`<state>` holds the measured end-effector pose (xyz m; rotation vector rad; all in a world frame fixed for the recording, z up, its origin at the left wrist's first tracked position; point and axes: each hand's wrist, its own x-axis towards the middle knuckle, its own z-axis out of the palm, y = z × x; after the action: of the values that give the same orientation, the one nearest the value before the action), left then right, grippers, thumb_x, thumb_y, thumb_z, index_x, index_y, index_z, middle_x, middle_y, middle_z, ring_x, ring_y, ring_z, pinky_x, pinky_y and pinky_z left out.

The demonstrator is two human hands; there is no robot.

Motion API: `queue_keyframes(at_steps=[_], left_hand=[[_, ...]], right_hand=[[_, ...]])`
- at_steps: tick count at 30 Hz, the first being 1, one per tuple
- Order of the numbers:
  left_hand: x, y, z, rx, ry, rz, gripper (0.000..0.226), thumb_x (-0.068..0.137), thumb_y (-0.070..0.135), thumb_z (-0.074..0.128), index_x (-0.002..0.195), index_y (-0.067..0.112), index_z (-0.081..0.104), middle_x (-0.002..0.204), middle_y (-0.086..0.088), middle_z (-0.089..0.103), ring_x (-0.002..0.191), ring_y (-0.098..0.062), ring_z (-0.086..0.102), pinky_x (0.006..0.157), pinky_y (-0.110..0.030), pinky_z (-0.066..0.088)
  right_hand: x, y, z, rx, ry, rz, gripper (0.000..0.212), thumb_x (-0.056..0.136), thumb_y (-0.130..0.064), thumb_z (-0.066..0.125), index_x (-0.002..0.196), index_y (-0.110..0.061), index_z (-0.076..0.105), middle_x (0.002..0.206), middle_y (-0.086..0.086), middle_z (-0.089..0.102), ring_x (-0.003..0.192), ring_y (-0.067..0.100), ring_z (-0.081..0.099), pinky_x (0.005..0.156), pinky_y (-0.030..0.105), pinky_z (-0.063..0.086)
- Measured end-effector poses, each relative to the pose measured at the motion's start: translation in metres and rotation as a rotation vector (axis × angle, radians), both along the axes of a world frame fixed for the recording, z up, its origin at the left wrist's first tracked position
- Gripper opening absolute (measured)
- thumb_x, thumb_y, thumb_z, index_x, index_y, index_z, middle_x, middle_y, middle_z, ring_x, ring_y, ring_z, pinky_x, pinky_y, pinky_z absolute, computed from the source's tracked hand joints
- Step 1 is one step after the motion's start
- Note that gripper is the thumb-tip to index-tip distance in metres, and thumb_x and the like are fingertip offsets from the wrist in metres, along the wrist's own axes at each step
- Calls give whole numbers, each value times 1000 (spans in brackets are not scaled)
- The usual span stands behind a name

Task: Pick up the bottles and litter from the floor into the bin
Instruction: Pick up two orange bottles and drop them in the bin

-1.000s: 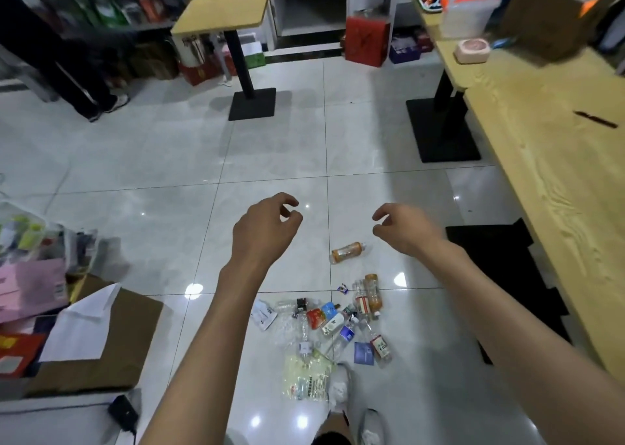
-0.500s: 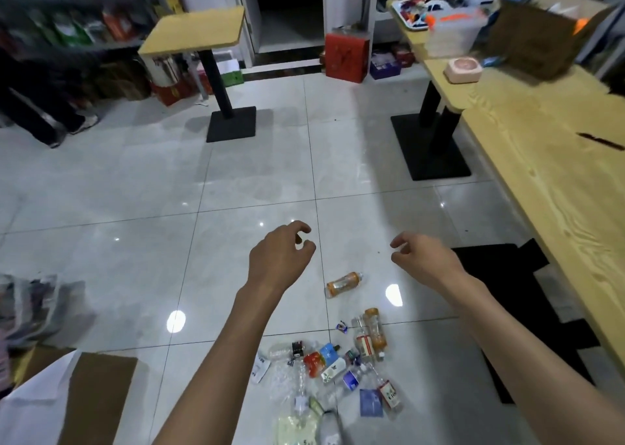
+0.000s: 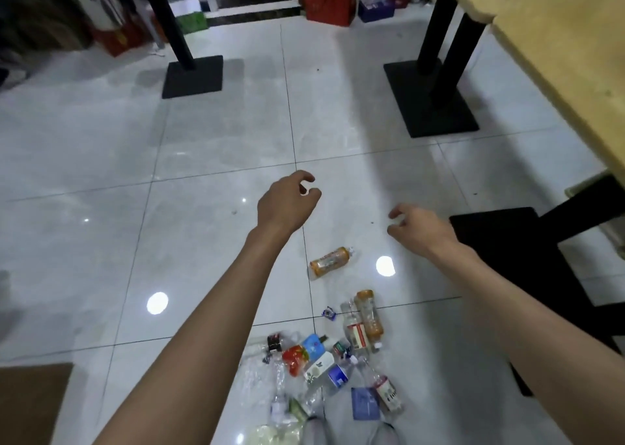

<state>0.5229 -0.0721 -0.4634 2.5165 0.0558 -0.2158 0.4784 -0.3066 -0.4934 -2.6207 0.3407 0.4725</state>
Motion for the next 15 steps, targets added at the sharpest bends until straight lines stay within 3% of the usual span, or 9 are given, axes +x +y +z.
queue_keyframes(at_steps=[5,8,12,15], left_hand=[[10,-20,-180,78,2,-54,35,90,36,52,124,33,60,111,10,65,94,-14,59,73,-27,37],[12,-26,-298,174,17,-120,37,90,34,53,126,31,59,112,5,65,102,-17,61,73,-28,39],[23,-31,-439,229,41,-143,41,89,36,55,129,30,57,114,3,64,106,-19,61,79,-30,43],[31,-35,-533,301,28,-184,46,88,41,57,132,27,55,121,-1,61,109,-24,60,84,-33,44]], right_hand=[[9,-9,-178,29,12,-7,35,84,-31,60,118,-24,59,97,4,68,90,25,63,83,38,54],[7,-15,-281,-9,36,26,37,83,-34,59,120,-29,57,94,1,70,89,24,64,81,35,53],[2,-18,-403,-57,95,78,47,87,-36,58,132,-30,49,109,2,67,99,24,62,79,31,49],[-10,-18,-490,-72,171,89,67,86,-51,59,144,-33,33,129,7,55,112,27,58,82,32,47]])
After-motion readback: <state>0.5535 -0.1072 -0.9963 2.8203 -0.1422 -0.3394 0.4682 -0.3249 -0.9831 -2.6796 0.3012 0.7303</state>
